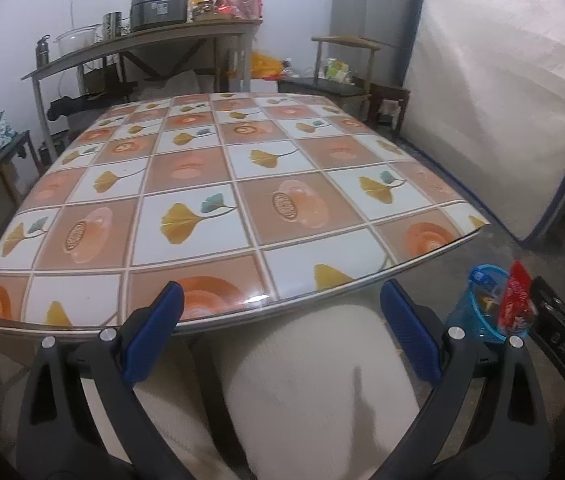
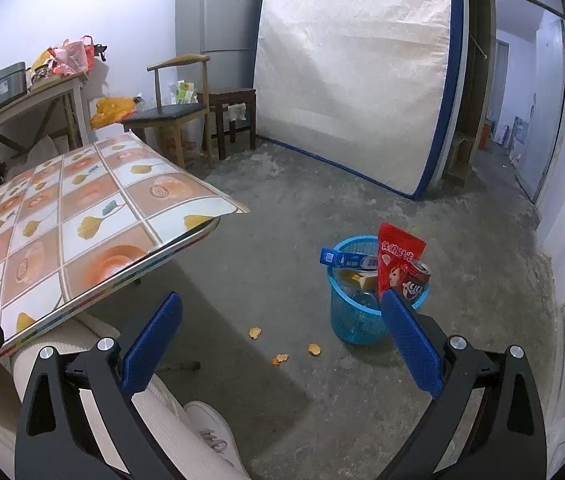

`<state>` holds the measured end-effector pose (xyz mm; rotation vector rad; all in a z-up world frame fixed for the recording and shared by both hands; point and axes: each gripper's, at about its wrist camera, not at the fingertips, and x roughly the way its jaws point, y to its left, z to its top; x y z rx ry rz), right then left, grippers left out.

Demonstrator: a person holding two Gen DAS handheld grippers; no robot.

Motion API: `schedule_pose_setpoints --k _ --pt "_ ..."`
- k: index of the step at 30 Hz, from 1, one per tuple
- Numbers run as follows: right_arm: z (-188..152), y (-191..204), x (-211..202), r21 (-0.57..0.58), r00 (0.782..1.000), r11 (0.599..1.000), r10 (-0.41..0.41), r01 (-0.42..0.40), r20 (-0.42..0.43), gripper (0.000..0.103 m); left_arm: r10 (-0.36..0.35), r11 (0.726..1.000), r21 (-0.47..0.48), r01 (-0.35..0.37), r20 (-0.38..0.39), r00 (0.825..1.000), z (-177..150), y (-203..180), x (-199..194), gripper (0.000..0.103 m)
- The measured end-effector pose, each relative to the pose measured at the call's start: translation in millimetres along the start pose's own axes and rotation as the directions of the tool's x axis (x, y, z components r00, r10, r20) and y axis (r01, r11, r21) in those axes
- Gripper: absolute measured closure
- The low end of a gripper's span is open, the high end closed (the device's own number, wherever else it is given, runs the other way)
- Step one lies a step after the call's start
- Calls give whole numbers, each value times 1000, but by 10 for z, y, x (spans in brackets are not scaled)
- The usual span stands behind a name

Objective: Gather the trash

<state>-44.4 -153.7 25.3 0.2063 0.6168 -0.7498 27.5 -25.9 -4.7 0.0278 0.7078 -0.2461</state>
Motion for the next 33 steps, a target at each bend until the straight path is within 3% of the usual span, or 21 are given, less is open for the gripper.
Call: schedule_pose_setpoints --k 2,8,17,33 --pt "6 -6 -6 1 1000 1000 1 -1 2 6 29 1000 13 -29 -23 999 29 -35 44 8" --pt "13 -39 -58 0 1000 1000 -11 11 13 6 18 999 43 -16 -63 998 6 -127 71 8" --pt "-45 -108 -106 2 1000 1000 -22 23 -5 6 -27 996 89 30 -42 999 -46 -296 -64 8" --pt "-96 -156 -123 8 1000 1000 -24 24 -20 6 -26 996 84 29 -35 999 -66 -310 -106 8"
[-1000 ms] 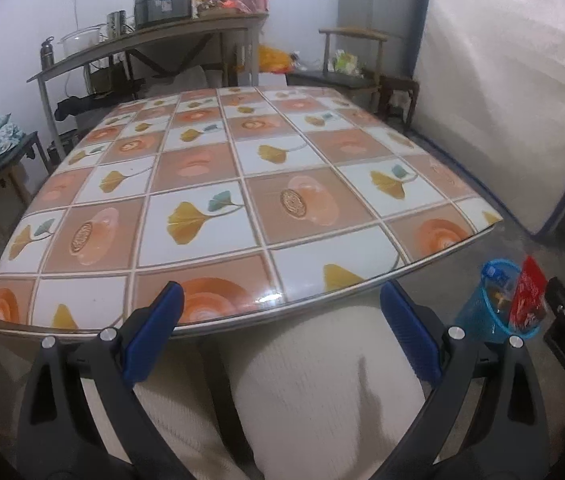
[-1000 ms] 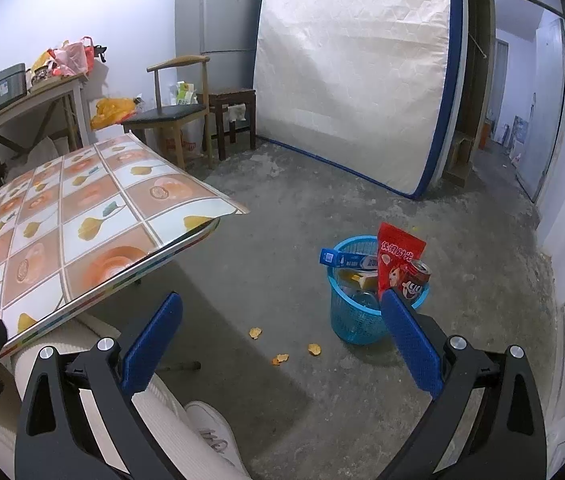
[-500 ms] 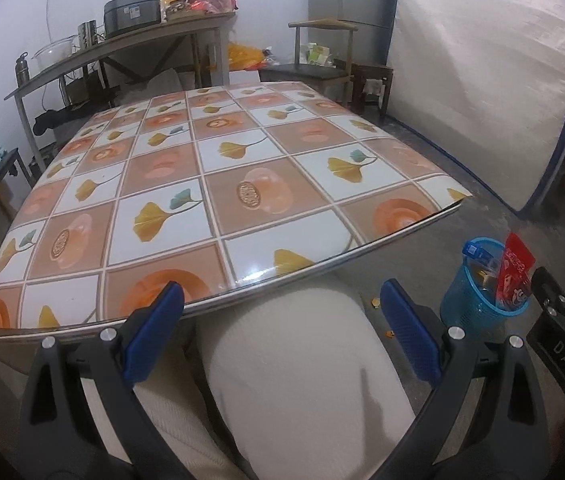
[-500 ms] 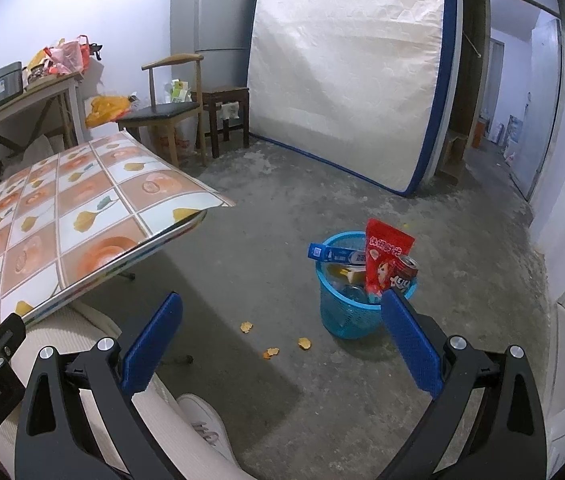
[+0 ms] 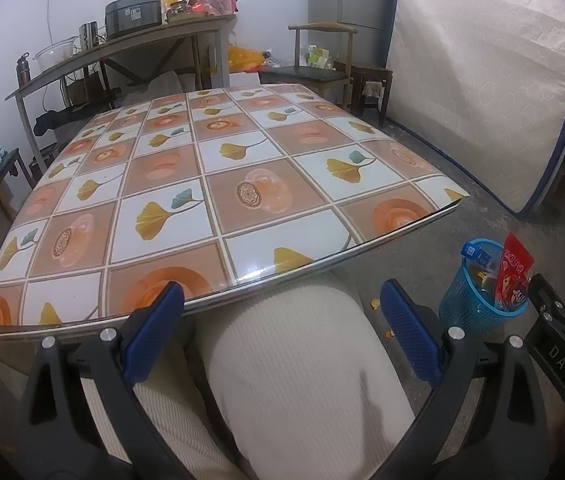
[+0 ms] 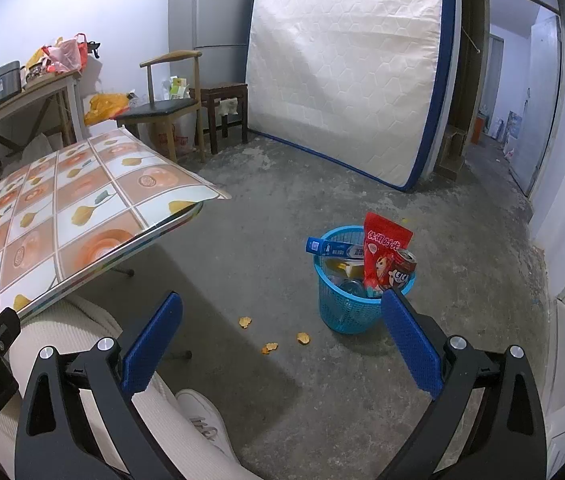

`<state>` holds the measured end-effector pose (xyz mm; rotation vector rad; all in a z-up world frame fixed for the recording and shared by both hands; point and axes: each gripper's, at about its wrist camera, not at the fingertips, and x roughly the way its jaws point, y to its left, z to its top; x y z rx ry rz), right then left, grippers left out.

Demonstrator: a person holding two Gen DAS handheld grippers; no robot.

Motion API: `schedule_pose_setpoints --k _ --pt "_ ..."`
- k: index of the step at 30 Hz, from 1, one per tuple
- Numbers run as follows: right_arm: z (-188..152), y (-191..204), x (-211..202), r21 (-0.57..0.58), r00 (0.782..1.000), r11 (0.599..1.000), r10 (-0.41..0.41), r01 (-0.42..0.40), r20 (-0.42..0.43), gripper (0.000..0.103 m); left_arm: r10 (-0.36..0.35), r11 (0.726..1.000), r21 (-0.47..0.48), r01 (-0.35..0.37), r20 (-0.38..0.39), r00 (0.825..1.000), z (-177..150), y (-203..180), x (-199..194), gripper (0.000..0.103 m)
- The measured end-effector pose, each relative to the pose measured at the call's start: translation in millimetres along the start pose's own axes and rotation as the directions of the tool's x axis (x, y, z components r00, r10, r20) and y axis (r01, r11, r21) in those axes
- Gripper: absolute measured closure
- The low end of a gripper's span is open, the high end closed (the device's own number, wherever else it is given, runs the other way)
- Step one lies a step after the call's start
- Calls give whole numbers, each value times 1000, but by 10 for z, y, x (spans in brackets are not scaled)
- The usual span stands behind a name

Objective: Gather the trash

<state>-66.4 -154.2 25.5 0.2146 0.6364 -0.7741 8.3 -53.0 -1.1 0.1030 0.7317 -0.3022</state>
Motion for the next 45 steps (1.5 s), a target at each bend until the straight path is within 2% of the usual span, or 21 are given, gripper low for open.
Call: schedule_pose_setpoints --k 45 --pt "6 75 64 -33 1000 999 11 -12 -13 6 26 999 -39 -28 -37 999 11 77 104 8"
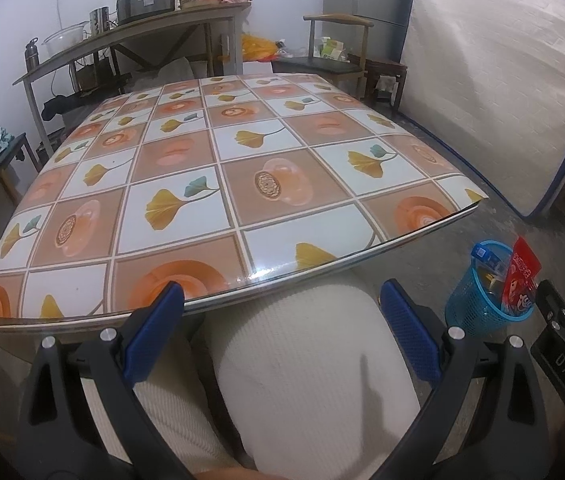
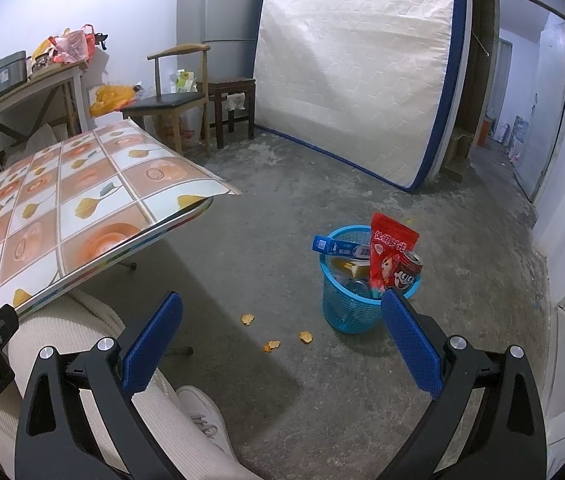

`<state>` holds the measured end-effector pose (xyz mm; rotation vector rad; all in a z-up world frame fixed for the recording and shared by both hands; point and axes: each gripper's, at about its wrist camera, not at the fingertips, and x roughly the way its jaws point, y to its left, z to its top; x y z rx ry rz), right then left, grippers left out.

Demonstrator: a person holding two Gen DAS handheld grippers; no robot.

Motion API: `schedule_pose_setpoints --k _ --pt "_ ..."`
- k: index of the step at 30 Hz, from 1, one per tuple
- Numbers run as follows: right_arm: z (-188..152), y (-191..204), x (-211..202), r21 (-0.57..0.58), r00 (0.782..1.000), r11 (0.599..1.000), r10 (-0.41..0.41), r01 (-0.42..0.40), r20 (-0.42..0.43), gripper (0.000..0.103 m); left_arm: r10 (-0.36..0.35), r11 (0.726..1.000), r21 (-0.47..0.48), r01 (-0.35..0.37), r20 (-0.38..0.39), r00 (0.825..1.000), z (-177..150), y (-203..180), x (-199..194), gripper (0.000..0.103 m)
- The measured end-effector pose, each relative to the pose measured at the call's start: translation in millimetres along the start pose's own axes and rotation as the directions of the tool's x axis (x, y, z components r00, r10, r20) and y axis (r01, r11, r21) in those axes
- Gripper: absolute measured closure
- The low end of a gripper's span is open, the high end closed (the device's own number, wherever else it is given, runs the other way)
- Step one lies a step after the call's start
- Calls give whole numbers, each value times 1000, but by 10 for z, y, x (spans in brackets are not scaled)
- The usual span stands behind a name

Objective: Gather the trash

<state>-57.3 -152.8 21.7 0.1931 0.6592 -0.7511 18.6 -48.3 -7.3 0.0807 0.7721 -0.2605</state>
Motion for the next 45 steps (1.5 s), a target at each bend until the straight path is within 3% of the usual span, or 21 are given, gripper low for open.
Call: schedule_pose_setpoints --k 10,24,45 --pt "-1 36 4 -16 1000 1000 13 -13 -3 6 1 1000 -3 -1 -1 1000 -13 17 5 8" --pt "5 169 -57 -161 990 977 143 -139 15 6 22 999 -27 -22 -10 1000 -42 48 11 8" --pt "61 172 -100 -212 982 963 181 -167 46 6 99 993 -65 -98 7 995 -33 159 -74 8"
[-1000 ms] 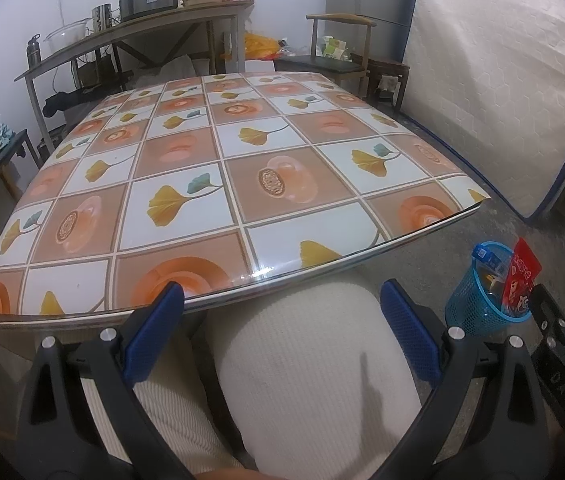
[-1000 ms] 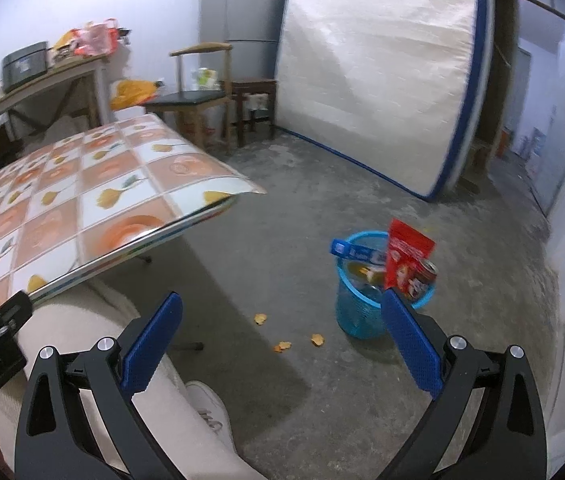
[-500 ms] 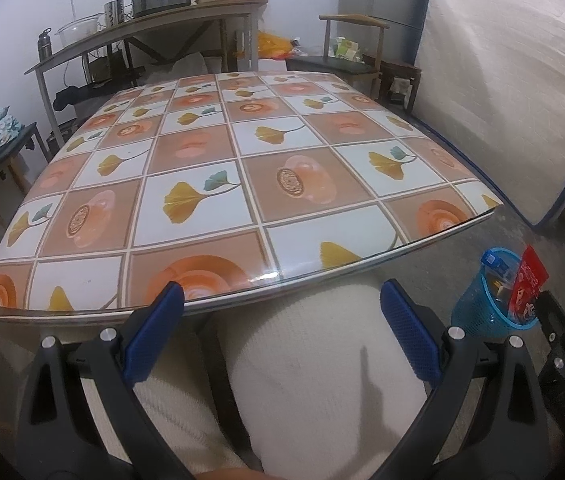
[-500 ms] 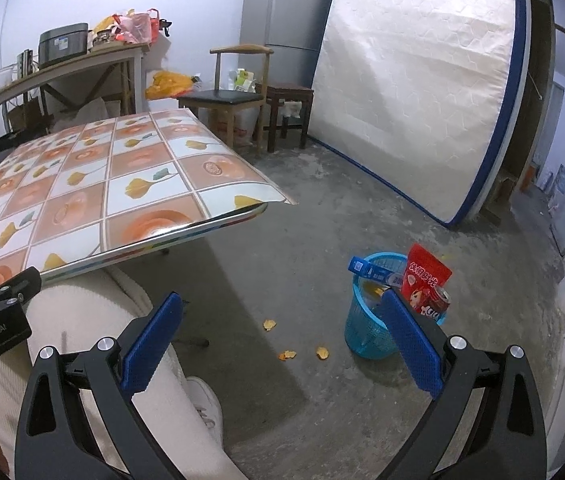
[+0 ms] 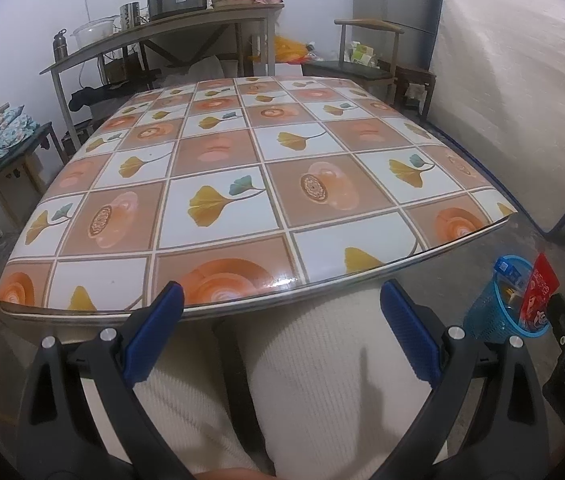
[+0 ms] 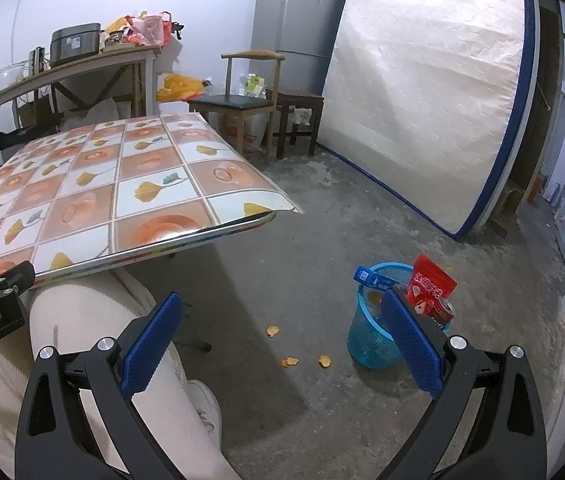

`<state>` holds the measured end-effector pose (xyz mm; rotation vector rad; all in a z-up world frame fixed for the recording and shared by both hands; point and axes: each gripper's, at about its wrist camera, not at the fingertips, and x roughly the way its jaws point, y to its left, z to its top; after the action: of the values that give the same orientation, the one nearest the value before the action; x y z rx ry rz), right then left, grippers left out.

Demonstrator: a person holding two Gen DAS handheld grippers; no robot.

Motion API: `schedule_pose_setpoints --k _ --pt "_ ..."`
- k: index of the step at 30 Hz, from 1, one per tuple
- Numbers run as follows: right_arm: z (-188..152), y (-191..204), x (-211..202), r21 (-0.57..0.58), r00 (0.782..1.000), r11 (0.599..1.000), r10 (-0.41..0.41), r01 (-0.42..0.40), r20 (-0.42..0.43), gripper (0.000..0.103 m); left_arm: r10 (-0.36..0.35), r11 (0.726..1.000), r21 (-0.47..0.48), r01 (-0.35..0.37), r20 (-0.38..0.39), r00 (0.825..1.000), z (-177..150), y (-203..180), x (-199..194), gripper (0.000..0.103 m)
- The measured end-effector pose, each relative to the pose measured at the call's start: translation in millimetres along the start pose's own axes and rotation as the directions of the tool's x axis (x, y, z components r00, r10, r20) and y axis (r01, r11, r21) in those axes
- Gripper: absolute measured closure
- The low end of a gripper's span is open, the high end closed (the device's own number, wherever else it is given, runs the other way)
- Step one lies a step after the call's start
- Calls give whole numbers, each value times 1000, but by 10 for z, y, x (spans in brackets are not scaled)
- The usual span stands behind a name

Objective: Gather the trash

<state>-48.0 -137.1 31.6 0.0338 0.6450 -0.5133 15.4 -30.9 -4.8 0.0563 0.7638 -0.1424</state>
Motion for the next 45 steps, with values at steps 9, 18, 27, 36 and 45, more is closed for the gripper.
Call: schedule_pose_setpoints --k 9,18,27,36,45 --pt "-6 9 8 -8 1000 1000 17 -17 -2 6 8 1000 4 -8 3 1000 -1 -28 -26 8" --pt "12 -8 13 -1 1000 1000 13 -13 2 6 4 1000 7 -4 10 1000 14 -37 -25 8" --pt "24 -3 13 -6 1000 1000 13 -13 4 6 4 1000 5 -5 10 1000 21 -34 -23 8" --pt "32 4 11 -8 1000 1000 14 -14 5 6 3 1000 6 -3 11 1000 23 -31 -22 8" --pt "31 8 12 -9 1000 1000 15 -15 3 6 3 1000 5 -3 10 1000 21 -30 -22 8"
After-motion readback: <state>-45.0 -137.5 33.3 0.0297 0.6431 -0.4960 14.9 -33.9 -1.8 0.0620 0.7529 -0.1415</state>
